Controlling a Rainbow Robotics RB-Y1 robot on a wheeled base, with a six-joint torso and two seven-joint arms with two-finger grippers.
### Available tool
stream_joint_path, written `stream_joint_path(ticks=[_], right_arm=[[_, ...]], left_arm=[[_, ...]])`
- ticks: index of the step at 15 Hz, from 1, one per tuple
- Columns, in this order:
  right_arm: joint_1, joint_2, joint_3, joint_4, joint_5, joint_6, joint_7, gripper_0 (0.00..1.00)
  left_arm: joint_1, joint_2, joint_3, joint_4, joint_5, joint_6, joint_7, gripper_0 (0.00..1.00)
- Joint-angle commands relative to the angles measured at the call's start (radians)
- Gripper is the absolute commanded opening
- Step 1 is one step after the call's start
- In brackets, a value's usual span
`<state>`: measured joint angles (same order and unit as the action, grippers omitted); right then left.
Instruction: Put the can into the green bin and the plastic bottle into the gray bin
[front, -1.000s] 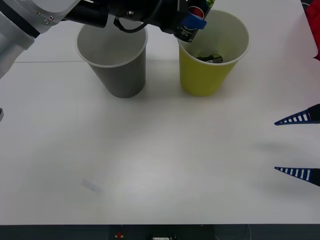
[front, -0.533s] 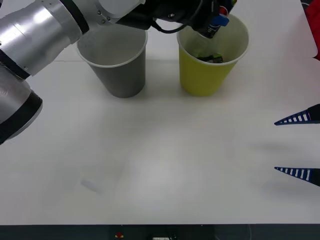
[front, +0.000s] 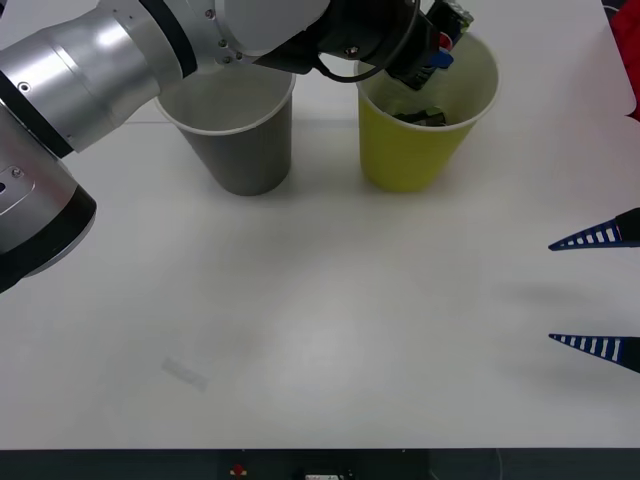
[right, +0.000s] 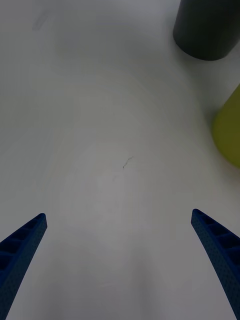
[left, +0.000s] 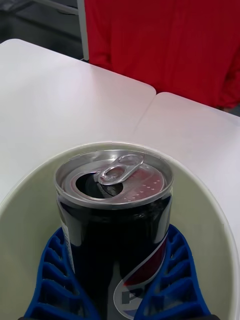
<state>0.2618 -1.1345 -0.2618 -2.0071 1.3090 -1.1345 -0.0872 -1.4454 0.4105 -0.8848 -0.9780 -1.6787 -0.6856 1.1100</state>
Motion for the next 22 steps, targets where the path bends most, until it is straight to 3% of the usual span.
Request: stream_joint_path(ticks=[1,6,12,17,22], right_arm=[[0.0,0.0,0.0,0.0,0.0,0.0,0.0,1.0],[0.0,0.0,0.0,0.0,0.0,0.0,0.0,1.0],[0.0,0.0,0.0,0.0,0.0,0.0,0.0,1.0],[0.0,0.0,0.0,0.0,0.0,0.0,0.0,1.0],[0.0,0.0,0.0,0.0,0.0,0.0,0.0,1.0]], left_arm=[[0.0,-0.001,0.0,-0.004,-0.003,0.0,-0.009,1.0],[0.008,0.005,-0.006,-0.053,-0.006,0.0,-0.018,1.0],[0.195,0.151,0.127,-0.378,-0.01,-0.002,-0.052,1.0],[0.382,0.217,0.423,-0.579,-0.006,-0.292,-0.179,1.0],[0.652,0.284,0.691,-0.834,0.031,-0.499,-0.236,1.0]])
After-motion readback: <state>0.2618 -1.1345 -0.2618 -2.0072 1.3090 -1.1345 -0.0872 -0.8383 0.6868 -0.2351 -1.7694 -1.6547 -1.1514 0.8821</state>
